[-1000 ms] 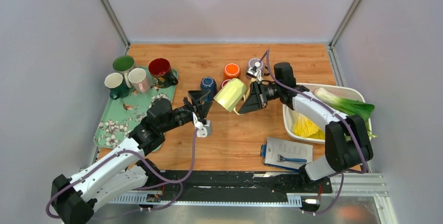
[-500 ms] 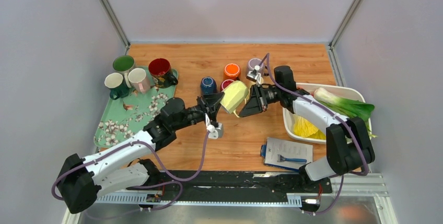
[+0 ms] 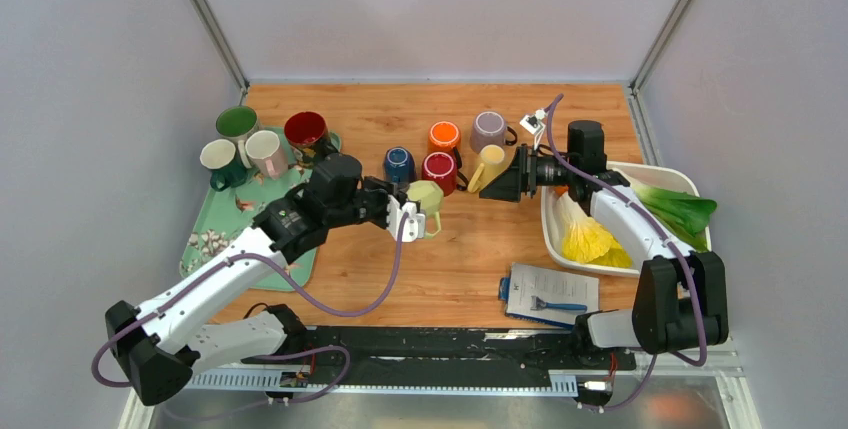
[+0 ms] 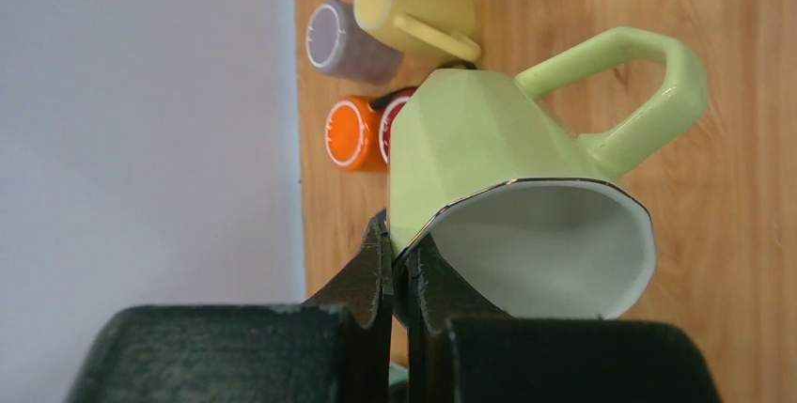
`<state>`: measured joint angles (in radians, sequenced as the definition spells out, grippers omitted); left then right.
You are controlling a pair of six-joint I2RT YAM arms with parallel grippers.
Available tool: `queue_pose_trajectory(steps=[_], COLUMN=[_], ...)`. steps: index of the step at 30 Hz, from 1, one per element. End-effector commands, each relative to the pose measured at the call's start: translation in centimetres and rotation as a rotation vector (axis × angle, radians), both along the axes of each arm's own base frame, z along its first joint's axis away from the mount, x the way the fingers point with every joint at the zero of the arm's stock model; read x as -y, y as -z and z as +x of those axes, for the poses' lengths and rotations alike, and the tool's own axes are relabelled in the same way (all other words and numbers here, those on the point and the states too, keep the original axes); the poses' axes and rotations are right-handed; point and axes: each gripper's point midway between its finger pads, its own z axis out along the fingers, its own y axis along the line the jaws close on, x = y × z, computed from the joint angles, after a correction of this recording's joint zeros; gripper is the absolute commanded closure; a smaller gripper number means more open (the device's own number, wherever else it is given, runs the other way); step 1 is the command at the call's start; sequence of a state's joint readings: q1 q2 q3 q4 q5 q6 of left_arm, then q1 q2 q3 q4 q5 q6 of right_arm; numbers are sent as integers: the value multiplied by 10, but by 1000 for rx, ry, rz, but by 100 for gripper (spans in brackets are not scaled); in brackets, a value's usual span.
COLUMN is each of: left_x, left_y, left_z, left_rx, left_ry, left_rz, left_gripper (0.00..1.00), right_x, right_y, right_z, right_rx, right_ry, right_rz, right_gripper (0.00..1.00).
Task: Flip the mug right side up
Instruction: Turn over the cup at the center of the board, then place the cup at the center of the board.
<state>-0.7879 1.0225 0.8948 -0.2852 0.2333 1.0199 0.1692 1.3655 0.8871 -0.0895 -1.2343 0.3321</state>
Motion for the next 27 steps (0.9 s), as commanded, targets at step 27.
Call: queue_pose_trajectory(steps=[27], left_x=[-78], left_y=[120], left_z=[-43], left_rx=[-272], left_ry=[672], left_rz=[1111], left_gripper=[100], right_x=[36], right_y=[25], right_z=[4], right_rx=[213], right_ry=[200], right_rz=[-181], right_gripper=[0])
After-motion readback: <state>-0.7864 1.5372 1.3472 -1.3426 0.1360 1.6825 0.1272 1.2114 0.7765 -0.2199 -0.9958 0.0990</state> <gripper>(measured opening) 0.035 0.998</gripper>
